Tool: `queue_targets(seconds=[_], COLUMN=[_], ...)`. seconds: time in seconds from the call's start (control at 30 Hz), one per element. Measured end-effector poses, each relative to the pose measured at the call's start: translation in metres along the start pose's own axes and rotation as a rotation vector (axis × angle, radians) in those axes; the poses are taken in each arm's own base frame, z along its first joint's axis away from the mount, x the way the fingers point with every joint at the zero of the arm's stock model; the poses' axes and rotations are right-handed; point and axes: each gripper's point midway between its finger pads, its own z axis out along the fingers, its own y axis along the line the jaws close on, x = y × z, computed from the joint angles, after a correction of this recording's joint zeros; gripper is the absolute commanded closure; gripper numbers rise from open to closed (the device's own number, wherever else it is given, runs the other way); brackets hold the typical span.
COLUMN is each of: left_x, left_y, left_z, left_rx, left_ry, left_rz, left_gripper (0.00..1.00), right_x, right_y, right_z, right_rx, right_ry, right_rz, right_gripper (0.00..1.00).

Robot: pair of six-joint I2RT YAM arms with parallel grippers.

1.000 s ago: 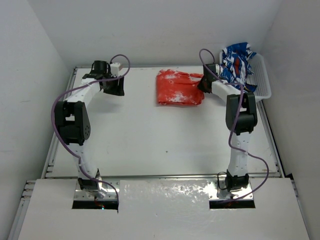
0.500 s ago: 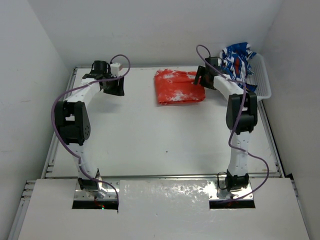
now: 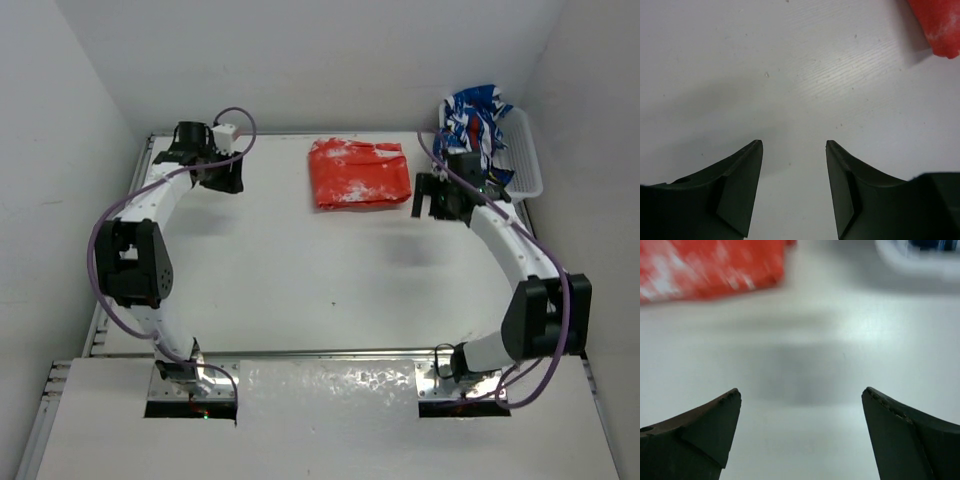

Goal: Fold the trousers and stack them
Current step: Neatly place the folded trousers to the corner

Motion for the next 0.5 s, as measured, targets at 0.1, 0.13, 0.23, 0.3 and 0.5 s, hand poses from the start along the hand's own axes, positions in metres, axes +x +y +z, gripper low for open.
queue_targets(seconds=[0.1, 0.13, 0.23, 0.3, 0.5], left_x=[0.013, 0.021, 0.053, 0.081, 0.158], left_y=[-0.001, 0.0, 0.011, 0.018, 0.024], left_z=[-0.017, -0.022, -0.036, -0.04, -0.046], left_rx=[-0.01, -0.017, -0.05, -0.07, -0.099], left_ry=[-0.004, -0.001, 0.029, 0.068, 0.194], left_rz=[0.004, 0.001, -0.026, -0.057, -0.143], left_gripper=[0.49, 0.49, 0.49, 0.49, 0.49], right_x=[0.069, 0.092, 0.161, 0.193, 0.201], right_y=[-0.023, -0.035, -0.072, -0.089, -0.092], right_z=[-0.007, -0.01, -0.024, -0.034, -0.036], right_rx=[0.03, 0.048, 0.122, 0.18, 0.2], right_ry=[0.142, 0.18, 0.258, 0.273, 0.182], right_rz=[-0.011, 0.002, 0.082, 0.124, 0.152], right_gripper=[0.01, 0.01, 0.01, 0.01, 0.01])
